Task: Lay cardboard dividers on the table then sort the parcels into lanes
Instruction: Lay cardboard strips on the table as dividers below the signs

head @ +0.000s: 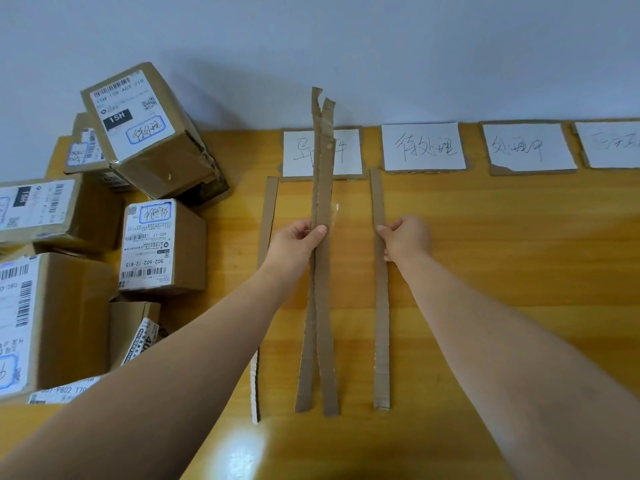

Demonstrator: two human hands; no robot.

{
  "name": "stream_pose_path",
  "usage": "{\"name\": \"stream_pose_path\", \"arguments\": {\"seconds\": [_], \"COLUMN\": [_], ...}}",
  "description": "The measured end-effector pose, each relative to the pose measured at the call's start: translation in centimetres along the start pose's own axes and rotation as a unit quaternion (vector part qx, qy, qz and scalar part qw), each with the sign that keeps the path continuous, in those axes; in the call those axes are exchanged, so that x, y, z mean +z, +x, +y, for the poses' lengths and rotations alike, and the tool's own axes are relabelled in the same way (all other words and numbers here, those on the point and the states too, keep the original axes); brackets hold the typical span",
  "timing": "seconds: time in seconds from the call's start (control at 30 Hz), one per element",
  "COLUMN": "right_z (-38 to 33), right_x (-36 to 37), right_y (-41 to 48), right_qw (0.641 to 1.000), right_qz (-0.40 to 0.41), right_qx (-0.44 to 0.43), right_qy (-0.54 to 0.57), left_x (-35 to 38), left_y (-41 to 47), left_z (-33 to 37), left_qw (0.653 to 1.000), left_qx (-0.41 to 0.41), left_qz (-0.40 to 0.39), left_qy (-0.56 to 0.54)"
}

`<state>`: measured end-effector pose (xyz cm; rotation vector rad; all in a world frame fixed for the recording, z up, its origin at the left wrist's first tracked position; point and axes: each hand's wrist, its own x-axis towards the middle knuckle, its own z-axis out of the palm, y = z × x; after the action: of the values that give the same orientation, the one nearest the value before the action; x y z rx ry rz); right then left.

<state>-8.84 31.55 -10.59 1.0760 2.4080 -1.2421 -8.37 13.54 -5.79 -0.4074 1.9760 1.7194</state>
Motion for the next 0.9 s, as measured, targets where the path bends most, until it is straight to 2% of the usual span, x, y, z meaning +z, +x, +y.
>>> {"name": "stream_pose_path", "arguments": {"seconds": [0.33, 0.5, 0.7, 0.9], "right_z": [-0.8, -3.1, -5.7, -4.6], "right_x": [-1.9, -4.5, -8.8, -15.3], "right_y": [-2.1, -5.5, -9.4, -11.2], "right_qw": [0.999, 0.986, 0.938, 0.918], "right_qz": [-0.022, -0.104, -0.234, -0.261], "right_qx": [-0.049, -0.081, -0.111, -0.169], "right_qy": [0.005, 0.105, 0.229, 0.246], "left_x": [-0.9, -1.5, 0.6, 7.2], "left_y": [-1.2, -3.4, -6.5, -9.8], "left_z": [1.5, 4.4, 8.1, 10.5], "left_qw": [1.000, 0.999, 0.997, 0.994], "left_qx": [0.002, 0.035, 0.073, 0.109], "left_qz": [0.007, 0.014, 0.028, 0.001], "left_qy": [0.014, 0.019, 0.011, -0.018]}}
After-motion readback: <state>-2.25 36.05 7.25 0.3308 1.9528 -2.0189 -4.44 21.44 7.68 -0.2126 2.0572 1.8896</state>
